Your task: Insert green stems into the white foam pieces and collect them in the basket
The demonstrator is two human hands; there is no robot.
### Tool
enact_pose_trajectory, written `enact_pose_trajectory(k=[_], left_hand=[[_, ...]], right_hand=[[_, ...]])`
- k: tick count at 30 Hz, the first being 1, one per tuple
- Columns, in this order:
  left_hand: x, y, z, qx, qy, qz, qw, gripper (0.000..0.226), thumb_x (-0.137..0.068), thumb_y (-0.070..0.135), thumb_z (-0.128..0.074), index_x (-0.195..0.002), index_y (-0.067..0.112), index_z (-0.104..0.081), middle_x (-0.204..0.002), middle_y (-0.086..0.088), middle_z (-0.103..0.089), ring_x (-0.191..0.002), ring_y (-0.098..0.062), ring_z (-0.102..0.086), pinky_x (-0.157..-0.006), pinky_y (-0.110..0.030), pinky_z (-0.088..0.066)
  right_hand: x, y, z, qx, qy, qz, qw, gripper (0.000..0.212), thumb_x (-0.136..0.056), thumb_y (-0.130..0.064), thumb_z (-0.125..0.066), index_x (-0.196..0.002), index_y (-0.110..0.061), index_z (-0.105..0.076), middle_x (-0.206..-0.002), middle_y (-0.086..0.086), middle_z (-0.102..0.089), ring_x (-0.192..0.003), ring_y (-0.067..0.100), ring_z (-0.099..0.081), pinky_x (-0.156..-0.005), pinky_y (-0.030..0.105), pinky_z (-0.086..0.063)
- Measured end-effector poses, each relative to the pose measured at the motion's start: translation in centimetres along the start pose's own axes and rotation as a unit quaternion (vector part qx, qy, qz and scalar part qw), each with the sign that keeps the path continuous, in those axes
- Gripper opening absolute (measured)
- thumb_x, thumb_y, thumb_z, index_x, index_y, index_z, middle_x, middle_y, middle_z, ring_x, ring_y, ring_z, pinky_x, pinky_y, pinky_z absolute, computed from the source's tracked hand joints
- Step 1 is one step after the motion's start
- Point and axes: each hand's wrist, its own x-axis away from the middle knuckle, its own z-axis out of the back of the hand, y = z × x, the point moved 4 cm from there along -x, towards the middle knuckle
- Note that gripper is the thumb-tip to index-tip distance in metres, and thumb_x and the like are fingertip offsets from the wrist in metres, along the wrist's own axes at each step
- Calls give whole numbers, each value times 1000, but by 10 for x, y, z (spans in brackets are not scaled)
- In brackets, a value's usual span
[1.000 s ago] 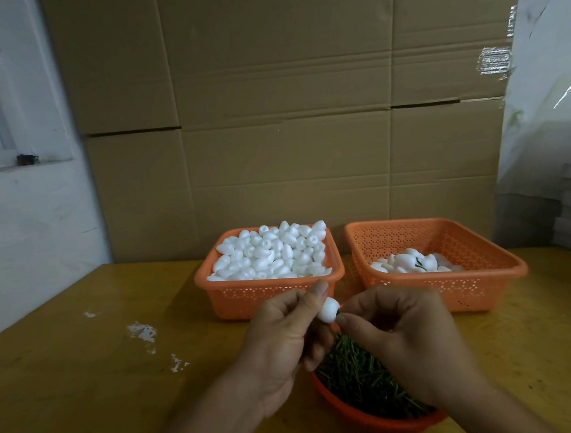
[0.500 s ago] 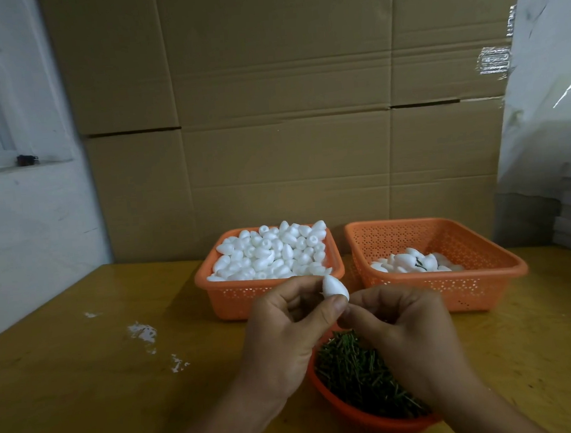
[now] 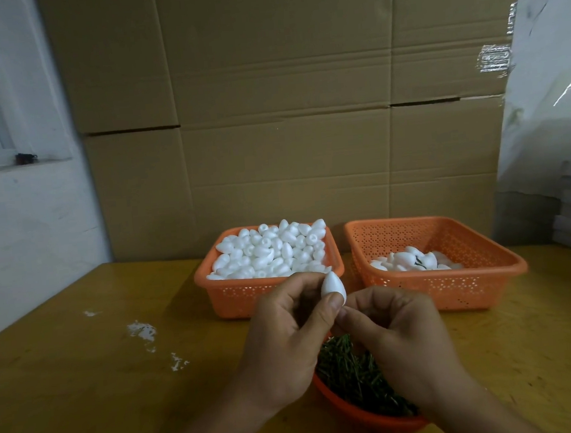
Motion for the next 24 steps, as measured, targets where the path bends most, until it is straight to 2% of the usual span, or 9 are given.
enact_pose_trajectory(k=[6,10,13,15,17,20,22,24], left_hand=[[0,-3,-1,14,-1,11,1000,19,-90,38,-64,-103,27,-72,-91,-3,-74,-88,-16,-71,-76,-26,-56],[-1,-5,-2,44,0,19,999,11,-93,27,-67,-101,25,-74,-86,0,-74,-82,-7,-69,-71,-18,-53],[0,-2,-4,49,-6,14,999,14,-92,29,-65,-102,26,-75,-76,10,-71,-71,2,-65,-64,-11,-49],[1,-1,-5,49,-11,13,999,17,-92,29,-66,-107,28,-74,-77,11,-71,-71,2,-65,-64,-10,-49],[1,-4,-5,49,-8,24,998,29,-91,30,-70,-119,30,-70,-84,5,-72,-80,-3,-68,-70,-15,-51],[3,-12,-6,16,-10,50,999,64,-82,43,-71,-141,33,-46,-84,2,-68,-85,-8,-67,-79,-22,-51],[4,-15,-8,-11,-22,49,999,65,-81,45,-70,-140,37,-42,-81,5,-65,-82,-7,-64,-79,-23,-49],[6,-17,-8,-38,-27,51,998,57,-81,46,-69,-133,43,-46,-80,5,-64,-81,-8,-63,-79,-25,-49]], right_hand=[[1,0,-2,-13,3,-4,1000,15,-87,-11,-73,-73,-12,-76,-67,3,-74,-52,1,-61,-51,13,-45],[1,2,-1,-21,7,-7,1000,14,-86,-15,-74,-73,-11,-76,-69,5,-75,-53,3,-61,-52,17,-47],[0,2,0,-32,10,-11,999,15,-86,-15,-75,-72,-10,-76,-68,7,-74,-52,6,-60,-51,18,-47],[-1,3,1,-36,11,-12,999,15,-85,-14,-75,-71,-10,-76,-68,7,-74,-52,5,-61,-51,16,-46],[-3,3,5,-31,18,-16,999,13,-85,-12,-75,-72,-9,-76,-67,7,-74,-53,4,-62,-51,14,-46],[-8,3,18,14,44,-15,999,12,-84,-13,-76,-72,-11,-76,-64,6,-72,-50,3,-59,-49,12,-44],[-15,4,30,72,73,-9,995,15,-82,-24,-77,-71,-15,-75,-62,4,-70,-47,3,-55,-46,16,-43],[-25,9,43,158,108,-2,981,20,-79,-39,-76,-71,-20,-75,-61,-2,-70,-44,2,-53,-45,21,-44]])
